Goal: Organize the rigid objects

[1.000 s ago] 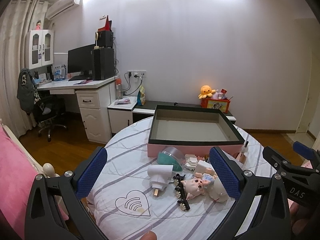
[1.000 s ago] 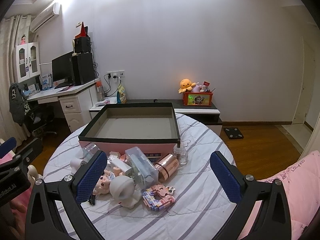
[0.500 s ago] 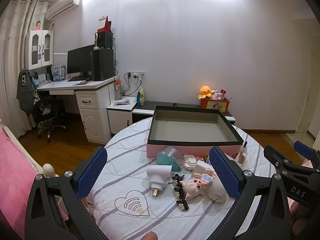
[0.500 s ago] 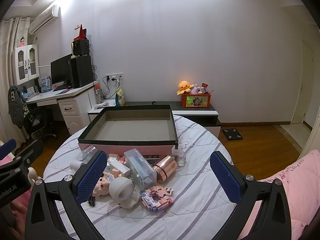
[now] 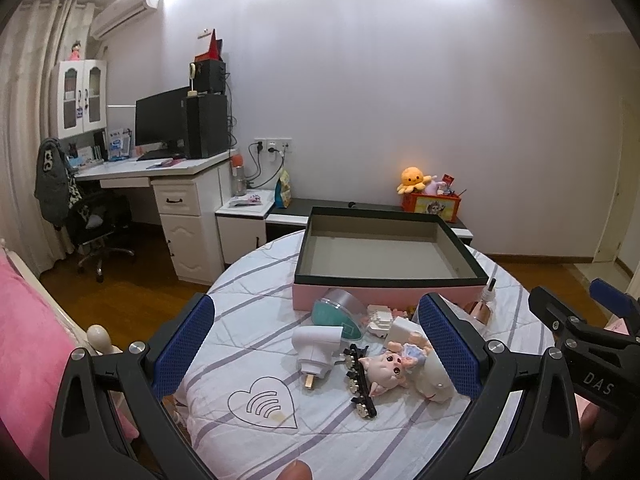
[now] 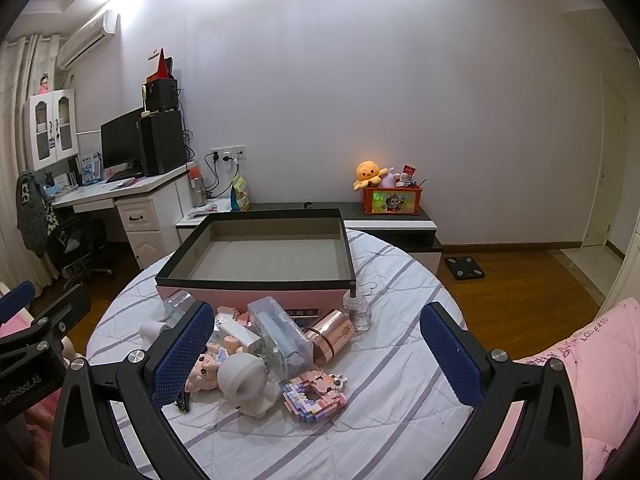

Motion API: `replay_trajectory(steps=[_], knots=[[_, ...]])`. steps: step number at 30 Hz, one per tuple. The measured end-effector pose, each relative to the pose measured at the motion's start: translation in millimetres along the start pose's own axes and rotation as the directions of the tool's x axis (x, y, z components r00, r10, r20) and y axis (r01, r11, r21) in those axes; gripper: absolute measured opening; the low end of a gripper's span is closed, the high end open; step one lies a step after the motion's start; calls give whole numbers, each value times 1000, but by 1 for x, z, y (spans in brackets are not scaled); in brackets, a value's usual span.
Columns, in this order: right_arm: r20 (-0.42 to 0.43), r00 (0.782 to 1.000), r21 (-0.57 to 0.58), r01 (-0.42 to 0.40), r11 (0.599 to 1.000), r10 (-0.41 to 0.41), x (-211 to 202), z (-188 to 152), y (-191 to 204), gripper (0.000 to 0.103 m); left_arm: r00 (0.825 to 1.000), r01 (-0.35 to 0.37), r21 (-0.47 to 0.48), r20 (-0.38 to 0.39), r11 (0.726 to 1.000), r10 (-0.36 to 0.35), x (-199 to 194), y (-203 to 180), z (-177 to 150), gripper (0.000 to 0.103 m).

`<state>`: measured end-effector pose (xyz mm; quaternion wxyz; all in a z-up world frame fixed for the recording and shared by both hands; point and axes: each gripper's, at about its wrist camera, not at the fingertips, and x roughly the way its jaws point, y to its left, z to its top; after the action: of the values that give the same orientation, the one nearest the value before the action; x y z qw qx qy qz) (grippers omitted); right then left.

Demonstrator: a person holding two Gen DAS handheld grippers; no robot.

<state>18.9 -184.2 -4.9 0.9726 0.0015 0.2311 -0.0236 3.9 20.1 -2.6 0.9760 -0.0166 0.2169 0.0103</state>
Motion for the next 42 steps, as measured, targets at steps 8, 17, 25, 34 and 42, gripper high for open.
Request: replay_trajectory(steps=[8, 17, 25, 34, 42], knots=[[-1, 1000, -1, -2, 1000, 2, -1, -1, 1, 103, 1000, 7, -7, -16, 1000, -7, 2, 0, 0, 103], [-11, 1000, -9, -13, 1000, 13, 2, -2, 3, 103, 999, 3, -10, -32, 1000, -4, 7, 1, -3, 103], [-105, 993, -20, -58, 998, 56, 21, -21, -3, 103, 994, 10, 9, -106, 1000, -9, 27, 4, -27, 103], [-222, 970, -35, -112, 993, 102, 49, -48, -1, 103, 978, 43, 30, -207, 999, -36, 53, -7, -59, 103], [-242, 959, -31, -159, 987, 147, 60, -55, 2, 103, 967, 51, 40, -253, 998, -39, 69, -16, -74, 103]])
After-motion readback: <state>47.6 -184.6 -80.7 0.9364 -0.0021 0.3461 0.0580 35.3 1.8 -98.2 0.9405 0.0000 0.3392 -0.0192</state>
